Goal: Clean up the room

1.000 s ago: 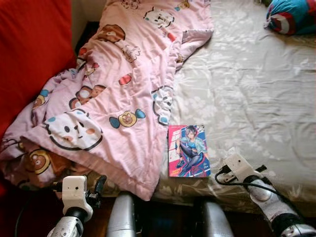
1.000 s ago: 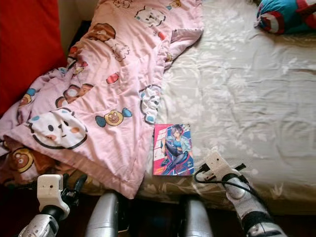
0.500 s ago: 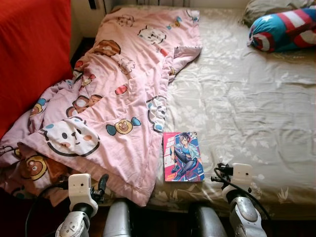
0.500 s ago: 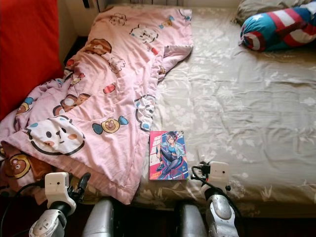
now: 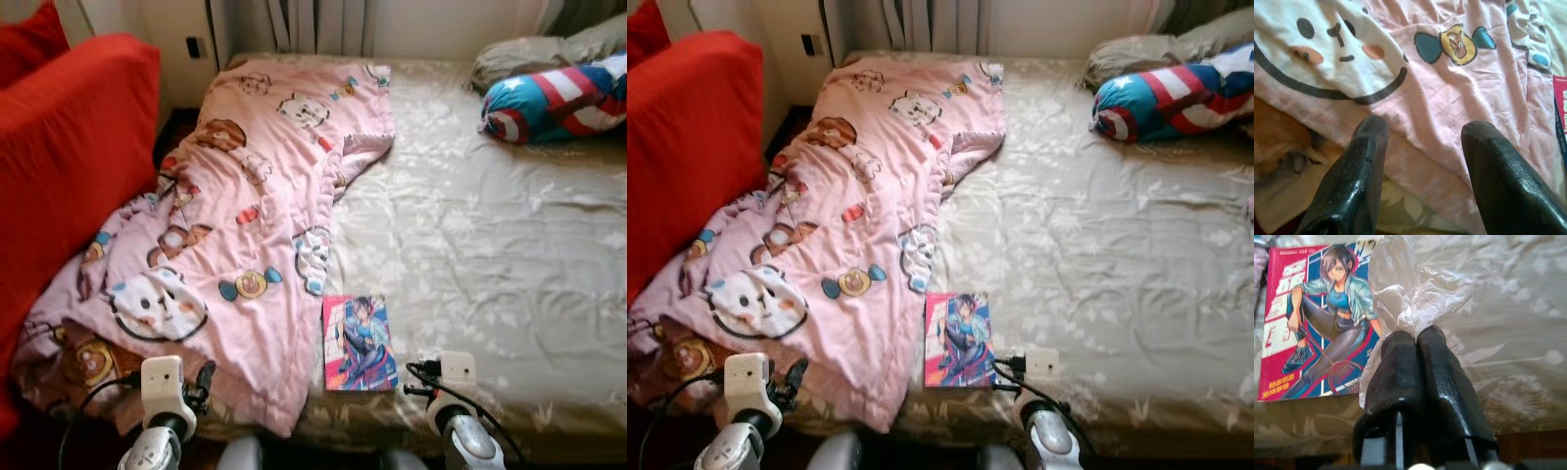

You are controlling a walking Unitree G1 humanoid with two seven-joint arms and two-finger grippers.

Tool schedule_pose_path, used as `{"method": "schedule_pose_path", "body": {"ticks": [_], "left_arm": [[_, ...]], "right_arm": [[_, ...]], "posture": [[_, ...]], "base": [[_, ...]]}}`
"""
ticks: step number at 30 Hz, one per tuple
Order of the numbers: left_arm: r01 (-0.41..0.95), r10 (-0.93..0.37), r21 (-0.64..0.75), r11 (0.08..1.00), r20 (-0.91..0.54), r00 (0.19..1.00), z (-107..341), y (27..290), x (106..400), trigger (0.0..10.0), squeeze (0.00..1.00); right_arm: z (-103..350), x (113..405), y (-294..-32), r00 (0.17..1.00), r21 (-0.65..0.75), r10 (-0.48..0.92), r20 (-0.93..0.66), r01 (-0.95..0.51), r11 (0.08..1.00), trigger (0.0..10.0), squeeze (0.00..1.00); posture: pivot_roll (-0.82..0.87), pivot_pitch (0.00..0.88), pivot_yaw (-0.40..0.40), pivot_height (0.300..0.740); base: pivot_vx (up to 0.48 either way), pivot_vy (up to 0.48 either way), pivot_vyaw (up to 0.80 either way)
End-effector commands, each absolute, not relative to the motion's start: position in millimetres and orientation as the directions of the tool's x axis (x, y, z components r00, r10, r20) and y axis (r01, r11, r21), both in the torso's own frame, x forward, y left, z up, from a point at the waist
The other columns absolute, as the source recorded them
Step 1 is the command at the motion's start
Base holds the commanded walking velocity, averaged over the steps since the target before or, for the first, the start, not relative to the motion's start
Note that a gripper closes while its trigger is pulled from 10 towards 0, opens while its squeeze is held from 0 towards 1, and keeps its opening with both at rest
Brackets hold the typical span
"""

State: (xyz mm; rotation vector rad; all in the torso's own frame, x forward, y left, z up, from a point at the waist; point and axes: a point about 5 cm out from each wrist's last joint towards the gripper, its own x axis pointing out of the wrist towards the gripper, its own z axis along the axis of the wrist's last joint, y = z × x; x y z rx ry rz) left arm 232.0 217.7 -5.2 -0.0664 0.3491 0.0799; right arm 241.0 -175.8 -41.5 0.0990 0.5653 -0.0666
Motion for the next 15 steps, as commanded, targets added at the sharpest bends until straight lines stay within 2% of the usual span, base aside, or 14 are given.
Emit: {"method": "schedule_pose_path", "body": {"ticks": [1, 8, 11, 15], "left_arm": [[-0.088, 0.066, -0.035, 0.996, -0.408, 0.911, -20, 220, 223, 10.0, 0.0], [-0.119, 0.071, -0.04, 0.992, -0.597, 0.799, -54, 217, 205, 10.0, 0.0], [-0.104, 0.061, -0.031, 0.994, -0.626, 0.777, -59, 215, 202, 10.0, 0.0], [-0.114, 0.079, -0.003, 0.994, -0.7, 0.71, -71, 214, 188, 10.0, 0.0]], "right_arm": [[-51, 230, -181, 0.805, 0.062, -0.058, -0.59, 0.116, 0.991, 10.0, 0.0], [-68, 206, -190, 0.716, 0.033, -0.101, -0.691, 0.17, 0.985, 10.0, 0.0], [-71, 202, -191, 0.697, 0.035, -0.108, -0.709, 0.187, 0.982, 10.0, 0.0], [-77, 193, -187, 0.665, 0.026, -0.105, -0.74, 0.185, 0.982, 10.0, 0.0]], "posture": [[0.07, 0.065, -0.031, 0.74], [0.07, 0.037, -0.038, 0.74], [0.08, 0.033, -0.037, 0.74], [0.08, 0.033, -0.037, 0.74]], "base": [[0.0, 0.0, 0.0], [0.0, 0.0, 0.0], [0.0, 0.0, 0.0], [0.0, 0.0, 0.0]]}}
